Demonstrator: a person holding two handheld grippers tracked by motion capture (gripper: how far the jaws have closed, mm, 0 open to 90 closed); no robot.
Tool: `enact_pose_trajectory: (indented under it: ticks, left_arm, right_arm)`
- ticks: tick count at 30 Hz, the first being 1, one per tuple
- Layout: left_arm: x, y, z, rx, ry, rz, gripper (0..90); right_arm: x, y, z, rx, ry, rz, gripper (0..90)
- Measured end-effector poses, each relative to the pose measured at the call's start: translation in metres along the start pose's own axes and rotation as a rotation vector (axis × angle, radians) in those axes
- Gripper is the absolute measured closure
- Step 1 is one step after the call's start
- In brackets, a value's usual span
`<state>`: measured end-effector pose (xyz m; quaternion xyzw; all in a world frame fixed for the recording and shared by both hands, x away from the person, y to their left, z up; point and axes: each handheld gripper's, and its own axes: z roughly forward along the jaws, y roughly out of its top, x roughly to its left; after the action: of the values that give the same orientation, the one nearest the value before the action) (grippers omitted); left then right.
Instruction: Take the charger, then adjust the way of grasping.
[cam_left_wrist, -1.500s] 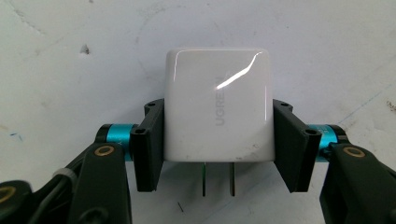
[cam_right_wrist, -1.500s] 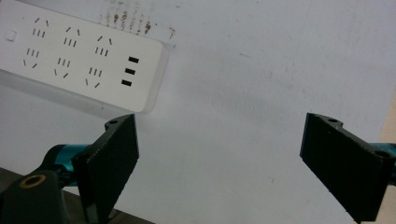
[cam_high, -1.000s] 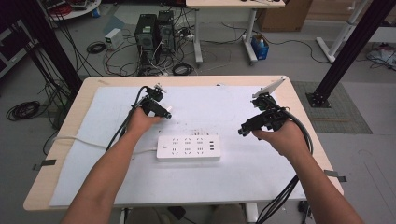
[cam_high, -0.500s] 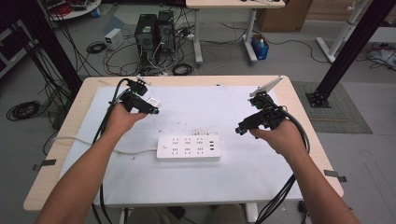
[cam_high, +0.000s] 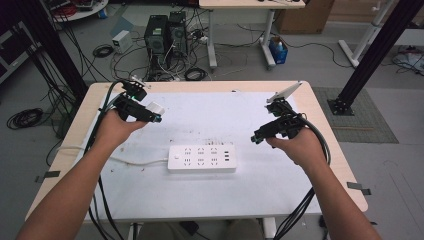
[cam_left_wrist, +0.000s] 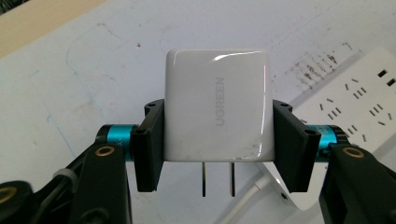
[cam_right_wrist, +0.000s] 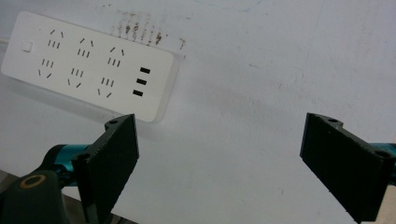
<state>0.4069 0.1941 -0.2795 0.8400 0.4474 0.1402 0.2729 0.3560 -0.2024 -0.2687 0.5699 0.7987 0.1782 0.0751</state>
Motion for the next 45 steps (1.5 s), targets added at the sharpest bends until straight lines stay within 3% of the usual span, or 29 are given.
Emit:
enact_pose_trajectory:
  ticks: [4, 13, 25, 29, 30, 31, 32, 35, 37, 45]
  left_arm:
    - [-0.007, 0.0, -0.014, 0.001, 0.005, 0.026, 42.7]
    - [-0.014, -0.005, -0.021, 0.005, 0.004, 0.041, 42.6]
    - [-0.018, -0.008, -0.027, -0.038, -0.045, 0.088, 42.6]
    - [-0.019, -0.011, -0.026, -0.061, -0.106, 0.129, 42.6]
    - [-0.02, -0.013, -0.025, -0.067, -0.131, 0.158, 42.6]
    - [-0.02, -0.013, -0.025, -0.067, -0.131, 0.158, 42.6]
    - [-0.022, -0.017, -0.024, -0.096, -0.163, 0.189, 42.6]
    - [-0.024, -0.02, -0.024, -0.125, -0.189, 0.214, 42.6]
    - [-0.025, -0.025, -0.024, -0.158, -0.233, 0.253, 42.6]
    - [-0.035, -0.032, -0.025, -0.233, -0.314, 0.32, 42.6]
  right_arm:
    - [0.002, -0.001, 0.0, -0.001, -0.004, 0.007, 10.9]
    - [0.007, -0.004, 0.0, -0.007, 0.008, -0.002, 10.9]
    - [0.007, -0.009, -0.007, -0.026, 0.022, 0.015, 11.0]
    - [0.009, -0.009, -0.008, -0.03, 0.044, 0.024, 11.0]
    - [0.01, -0.009, -0.008, -0.03, 0.047, 0.023, 10.9]
    - [0.01, -0.009, -0.008, -0.03, 0.047, 0.023, 10.9]
    - [0.012, -0.007, -0.008, -0.033, 0.057, 0.018, 11.0]
    - [0.016, -0.005, -0.009, -0.034, 0.07, 0.016, 10.9]
    - [0.019, -0.002, -0.008, -0.029, 0.084, 0.015, 11.0]
    - [0.023, 0.004, -0.004, -0.017, 0.115, 0.03, 11.0]
